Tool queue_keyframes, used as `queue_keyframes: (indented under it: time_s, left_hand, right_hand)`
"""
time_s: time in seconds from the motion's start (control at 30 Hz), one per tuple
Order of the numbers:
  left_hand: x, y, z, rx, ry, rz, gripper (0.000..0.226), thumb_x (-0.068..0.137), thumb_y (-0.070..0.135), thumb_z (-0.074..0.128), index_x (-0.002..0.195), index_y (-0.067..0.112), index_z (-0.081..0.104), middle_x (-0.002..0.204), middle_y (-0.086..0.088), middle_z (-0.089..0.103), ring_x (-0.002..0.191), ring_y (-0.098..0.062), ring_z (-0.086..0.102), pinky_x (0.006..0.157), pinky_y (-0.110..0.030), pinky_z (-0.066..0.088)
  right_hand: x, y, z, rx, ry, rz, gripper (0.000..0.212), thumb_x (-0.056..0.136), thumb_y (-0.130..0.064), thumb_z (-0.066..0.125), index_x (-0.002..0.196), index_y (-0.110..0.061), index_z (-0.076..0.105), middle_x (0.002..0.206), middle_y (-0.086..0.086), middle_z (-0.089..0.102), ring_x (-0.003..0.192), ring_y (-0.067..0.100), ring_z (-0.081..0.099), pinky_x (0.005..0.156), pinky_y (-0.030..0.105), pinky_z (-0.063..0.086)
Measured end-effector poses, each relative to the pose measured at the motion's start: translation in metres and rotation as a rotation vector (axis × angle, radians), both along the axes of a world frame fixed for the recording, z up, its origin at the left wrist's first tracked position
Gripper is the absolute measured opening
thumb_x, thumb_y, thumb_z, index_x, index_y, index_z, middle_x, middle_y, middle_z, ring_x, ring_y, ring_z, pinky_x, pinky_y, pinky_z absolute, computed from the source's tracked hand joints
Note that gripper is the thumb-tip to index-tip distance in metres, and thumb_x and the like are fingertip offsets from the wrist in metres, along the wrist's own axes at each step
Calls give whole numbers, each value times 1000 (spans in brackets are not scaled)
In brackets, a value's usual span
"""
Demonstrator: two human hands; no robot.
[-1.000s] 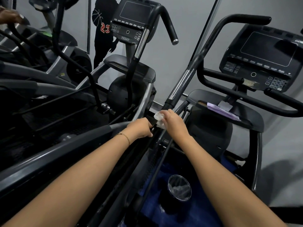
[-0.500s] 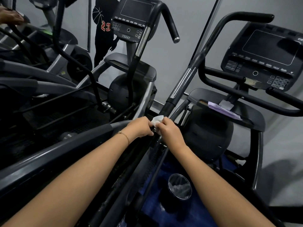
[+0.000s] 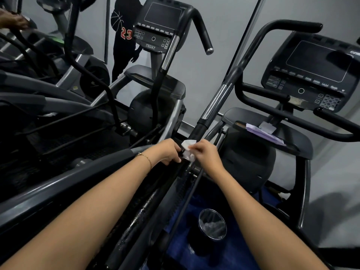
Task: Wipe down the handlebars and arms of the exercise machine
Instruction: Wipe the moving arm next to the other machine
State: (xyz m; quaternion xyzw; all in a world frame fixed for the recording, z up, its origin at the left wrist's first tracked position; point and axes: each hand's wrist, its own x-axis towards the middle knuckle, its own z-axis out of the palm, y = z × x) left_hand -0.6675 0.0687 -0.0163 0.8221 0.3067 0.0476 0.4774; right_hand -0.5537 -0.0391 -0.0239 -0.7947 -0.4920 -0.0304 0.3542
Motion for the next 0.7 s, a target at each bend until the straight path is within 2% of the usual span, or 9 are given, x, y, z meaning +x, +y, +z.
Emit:
queue_keyframes:
  time_s: [0.1,0.2,0.27,0.37,0.4,0.47,0.53,0.6,0.7]
  left_hand:
    - [-1,1,13,-219,-163,60,33,89,12,61,122,12,57,79,-1,56,63,-8,49,59,-19,48]
    - [-1,-1,27,-516,-450,123,11,92,16,57,99,12,64,79,-1,64,66,-9,59,63,-20,52]
    - [0,-2,34,-587,-574,147,8,91,16,59,90,10,64,77,-3,66,66,-11,64,63,-21,56]
    - [3,1,40,-594,-680,253,13,91,7,58,101,-1,62,83,-10,65,74,-17,64,66,-24,57]
    - [4,4,38,-542,-688,306,17,91,4,58,106,-4,60,86,-12,63,78,-20,63,69,-27,57]
    - [9,12,27,-235,-620,402,20,89,6,60,107,-3,63,91,-12,63,85,-20,60,73,-28,53]
    - [9,9,17,97,-512,418,20,86,11,63,105,4,67,91,-7,64,85,-16,58,76,-23,45]
    - [11,-1,7,216,-471,346,18,87,13,62,103,9,68,90,-3,64,89,-16,60,76,-20,41]
    - [19,-12,-8,375,-373,239,19,89,20,60,105,12,67,100,-2,62,98,-20,60,75,-22,39]
  right_hand:
    - [0,3,21,207,134,-10,12,83,-2,64,90,-9,71,88,6,63,78,7,56,73,13,41]
    - [-8,8,36,257,78,57,10,82,-3,65,87,-11,67,85,0,62,76,5,56,72,15,44]
    - [-9,12,47,234,54,96,9,83,-7,65,87,-14,66,85,-1,64,77,7,59,72,14,46]
    - [-2,13,63,176,41,142,15,86,-10,62,100,-12,69,96,1,68,86,10,62,79,20,48]
    - [5,13,67,144,-70,101,20,89,-10,58,107,-12,68,104,2,67,91,12,61,82,22,47]
    - [22,13,72,-32,-444,-22,35,93,-5,47,126,-10,56,128,5,56,115,19,52,92,30,43]
    - [34,13,69,-340,-706,-48,54,90,4,42,142,-8,35,150,8,32,138,25,29,106,36,33]
    - [37,12,57,-525,-773,-48,67,87,8,41,148,-6,15,156,11,9,144,27,11,113,36,22]
    - [38,11,47,-521,-779,-77,70,88,8,40,148,-5,7,157,12,0,145,27,5,116,35,15]
